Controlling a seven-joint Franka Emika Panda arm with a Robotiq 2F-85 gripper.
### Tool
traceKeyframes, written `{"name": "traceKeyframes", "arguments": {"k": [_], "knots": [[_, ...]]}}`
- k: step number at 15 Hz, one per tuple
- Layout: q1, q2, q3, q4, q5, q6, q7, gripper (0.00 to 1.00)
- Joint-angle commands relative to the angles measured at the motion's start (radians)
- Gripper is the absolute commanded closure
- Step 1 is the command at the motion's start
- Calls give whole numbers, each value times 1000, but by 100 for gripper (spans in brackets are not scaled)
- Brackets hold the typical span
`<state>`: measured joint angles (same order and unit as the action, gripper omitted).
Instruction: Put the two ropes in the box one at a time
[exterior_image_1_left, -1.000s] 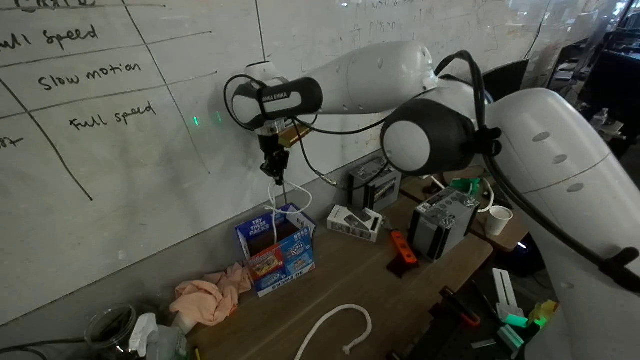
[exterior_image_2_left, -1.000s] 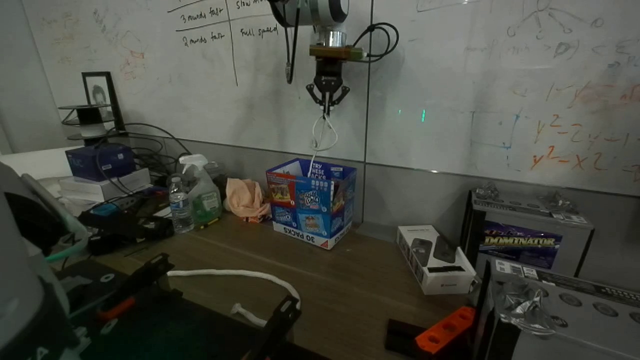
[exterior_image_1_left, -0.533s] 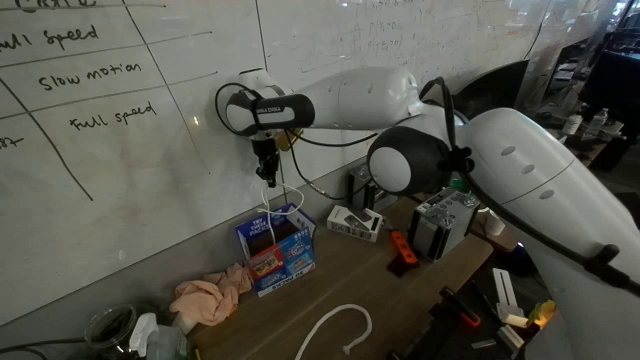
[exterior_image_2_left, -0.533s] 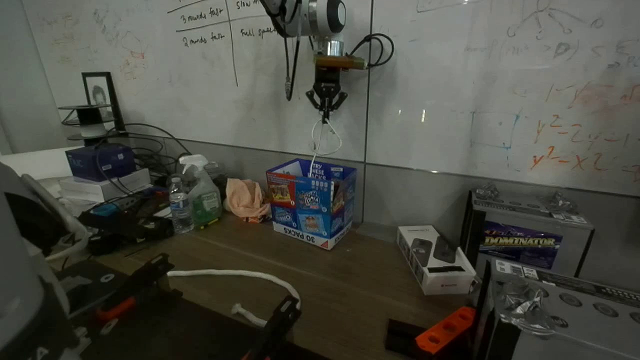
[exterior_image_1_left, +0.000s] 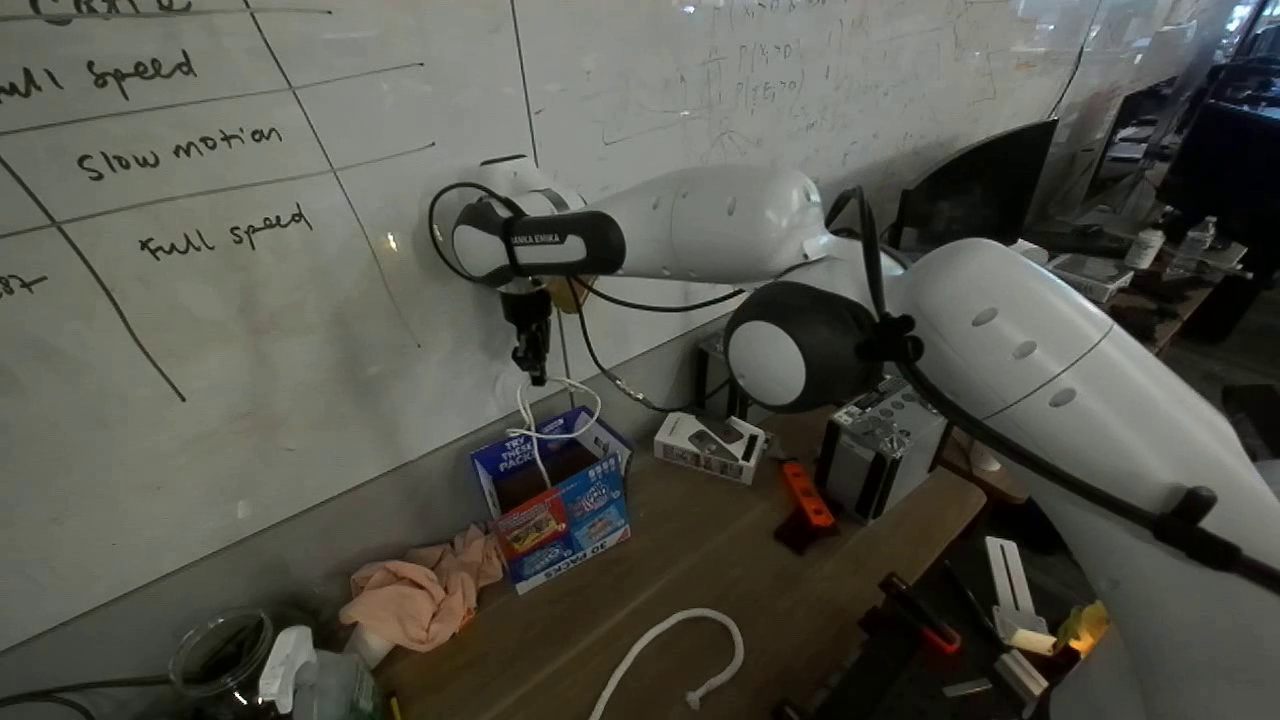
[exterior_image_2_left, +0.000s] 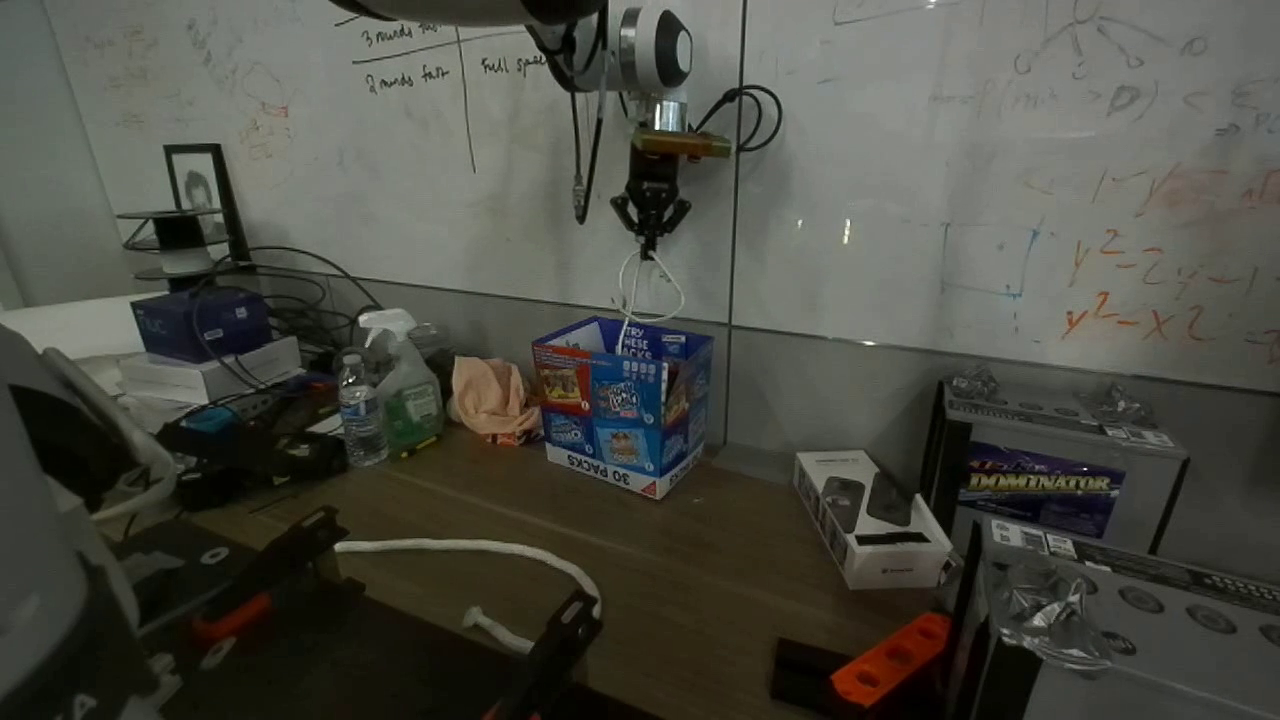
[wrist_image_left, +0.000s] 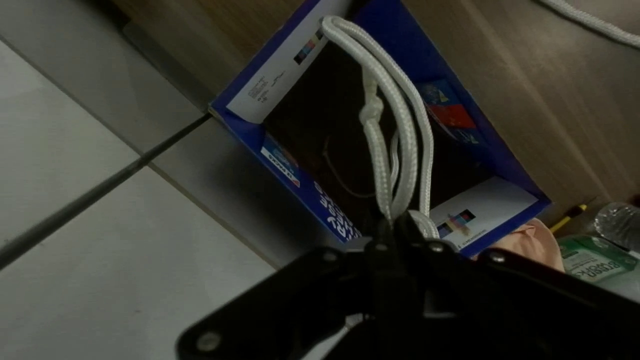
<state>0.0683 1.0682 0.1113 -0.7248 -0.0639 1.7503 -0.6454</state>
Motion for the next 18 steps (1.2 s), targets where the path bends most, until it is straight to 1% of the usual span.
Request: {"name": "traceKeyframes", "arguments": {"k": [1, 3, 4, 5, 6, 7, 9, 10, 13, 15, 17, 18], "knots": [[-8, 41, 21, 83, 19, -39, -48, 64], [-9, 41, 25, 84, 23, -48, -59, 47], [-8, 36, 22, 81, 22, -56, -53, 38], [-5, 28, 17, 77, 22, -78, -31, 32], [-2, 21, 8, 72, 20, -116, 1, 25], [3, 4, -8, 59, 12, -155, 55, 16], [7, -31, -27, 25, 9, -201, 165, 3], [9, -48, -33, 7, 9, -212, 217, 0], [10, -90, -36, -55, 19, -202, 361, 0], [8, -122, -27, -125, 27, -151, 439, 0], [9, -169, -24, -247, 27, -73, 508, 0], [10, -179, -24, -289, 24, -36, 536, 0]]}}
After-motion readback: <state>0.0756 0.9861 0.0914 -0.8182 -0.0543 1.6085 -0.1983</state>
